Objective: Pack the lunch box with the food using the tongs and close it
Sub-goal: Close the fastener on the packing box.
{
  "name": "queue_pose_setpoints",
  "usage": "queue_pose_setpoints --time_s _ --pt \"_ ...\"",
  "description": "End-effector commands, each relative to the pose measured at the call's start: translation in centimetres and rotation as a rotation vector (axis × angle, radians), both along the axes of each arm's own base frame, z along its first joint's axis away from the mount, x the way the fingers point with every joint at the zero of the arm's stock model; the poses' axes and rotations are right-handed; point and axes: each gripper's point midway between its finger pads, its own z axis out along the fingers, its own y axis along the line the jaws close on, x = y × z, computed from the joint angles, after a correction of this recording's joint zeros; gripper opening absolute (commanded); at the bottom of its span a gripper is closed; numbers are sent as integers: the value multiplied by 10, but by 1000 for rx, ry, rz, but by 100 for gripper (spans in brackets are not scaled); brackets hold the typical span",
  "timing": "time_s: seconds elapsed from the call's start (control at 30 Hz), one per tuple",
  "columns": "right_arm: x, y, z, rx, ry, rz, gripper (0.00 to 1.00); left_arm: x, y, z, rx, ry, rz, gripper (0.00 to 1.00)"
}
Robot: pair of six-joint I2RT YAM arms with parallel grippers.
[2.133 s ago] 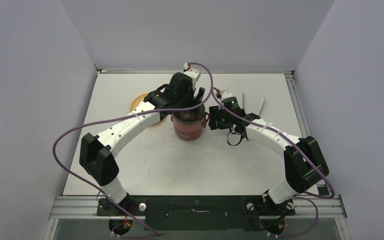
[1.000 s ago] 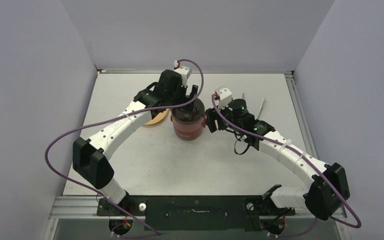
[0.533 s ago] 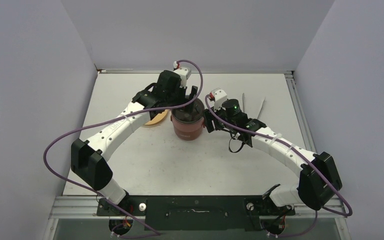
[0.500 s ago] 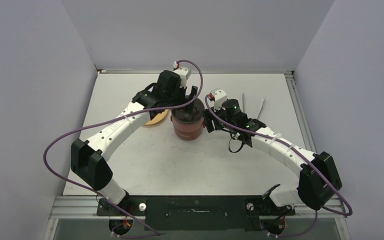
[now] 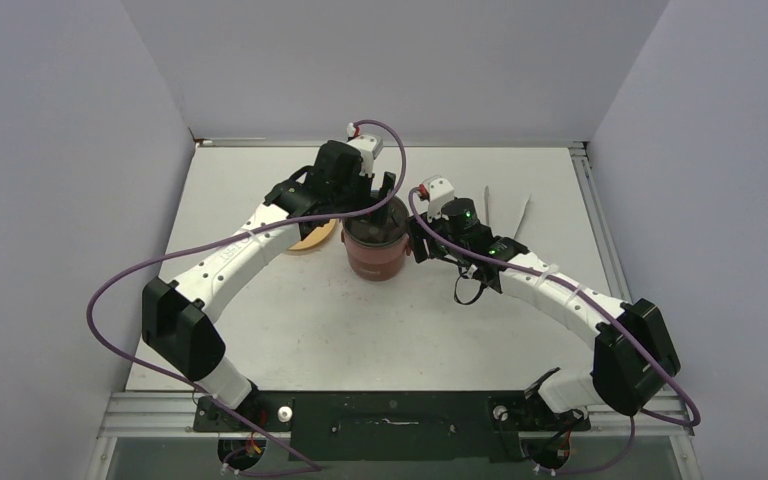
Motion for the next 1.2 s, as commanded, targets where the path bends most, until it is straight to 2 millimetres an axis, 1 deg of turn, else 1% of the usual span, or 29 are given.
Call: queue_pose_setpoints --time_s 0.0,0.3,0.47,0.67,0.8,0.9,1.0,1.1,1.17 --pt "10 5 14 38 -56 -25 64 2 -1 25 -61 -55 -1 97" --pt "10 6 13 35 -52 -25 64 3 1 23 -54 -51 3 97" --pt "0 8 18 69 -36 2 65 5 5 18 -37 -45 21 97" --pt "-12 -5 28 124 1 2 67 4 4 14 -15 -41 28 97" --pt "-13 -19 31 135 21 -26 67 3 1 13 -11 -42 18 97" --pt "-9 -30 27 132 36 -72 67 3 -1 12 1 -42 15 97" --pt "-3 -39 18 93 64 -125 66 6 -2 9 11 -40 17 97" --pt "-1 -40 7 71 100 -143 65 9 -4 6 19 -35 19 97" --pt "0 -38 3 69 112 -149 65 11 -5 8 18 -38 19 97"
